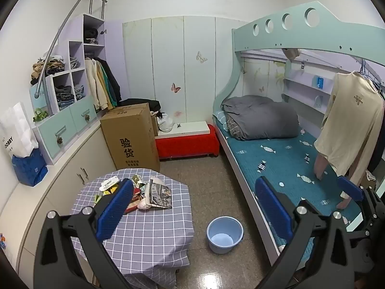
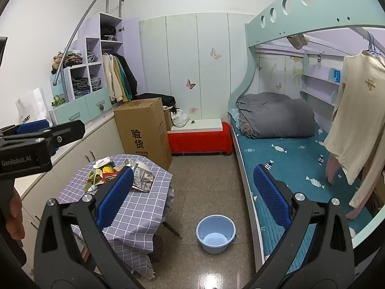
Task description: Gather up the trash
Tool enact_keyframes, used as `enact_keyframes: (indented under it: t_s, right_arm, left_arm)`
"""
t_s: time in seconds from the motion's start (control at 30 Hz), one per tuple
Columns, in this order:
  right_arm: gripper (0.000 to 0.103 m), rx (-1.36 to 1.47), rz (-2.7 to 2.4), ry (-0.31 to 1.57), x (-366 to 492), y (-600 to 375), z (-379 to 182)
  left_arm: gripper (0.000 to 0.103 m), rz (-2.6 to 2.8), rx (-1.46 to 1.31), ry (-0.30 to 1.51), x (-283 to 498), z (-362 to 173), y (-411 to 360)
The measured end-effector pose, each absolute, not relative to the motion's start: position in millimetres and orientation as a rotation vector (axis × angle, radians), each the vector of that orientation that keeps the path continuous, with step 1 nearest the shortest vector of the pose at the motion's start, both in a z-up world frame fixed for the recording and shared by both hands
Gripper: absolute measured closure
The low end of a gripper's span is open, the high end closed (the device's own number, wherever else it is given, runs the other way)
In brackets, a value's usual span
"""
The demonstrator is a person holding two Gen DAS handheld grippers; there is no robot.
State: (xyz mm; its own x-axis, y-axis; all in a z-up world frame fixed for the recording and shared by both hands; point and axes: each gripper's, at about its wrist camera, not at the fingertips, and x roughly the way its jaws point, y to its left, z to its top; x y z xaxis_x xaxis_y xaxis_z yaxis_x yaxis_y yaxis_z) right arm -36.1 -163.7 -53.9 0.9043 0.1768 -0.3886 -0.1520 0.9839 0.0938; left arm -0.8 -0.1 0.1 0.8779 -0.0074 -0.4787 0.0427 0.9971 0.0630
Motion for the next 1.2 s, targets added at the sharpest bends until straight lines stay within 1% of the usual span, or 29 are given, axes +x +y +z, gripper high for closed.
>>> enact_keyframes:
  t_s: [0.3, 1.2]
  right_arm:
    - [0.006, 0.062, 0.164, 0.407, -36, -163, -54]
    - [0.006, 0.074, 0.162, 0.422, -27, -178, -60]
  left_arm:
    - [0.004, -0.028, 0.072, 0.506, 1, -11, -2]
    - [0.004, -0.042, 0.096, 0.524, 12, -9, -15]
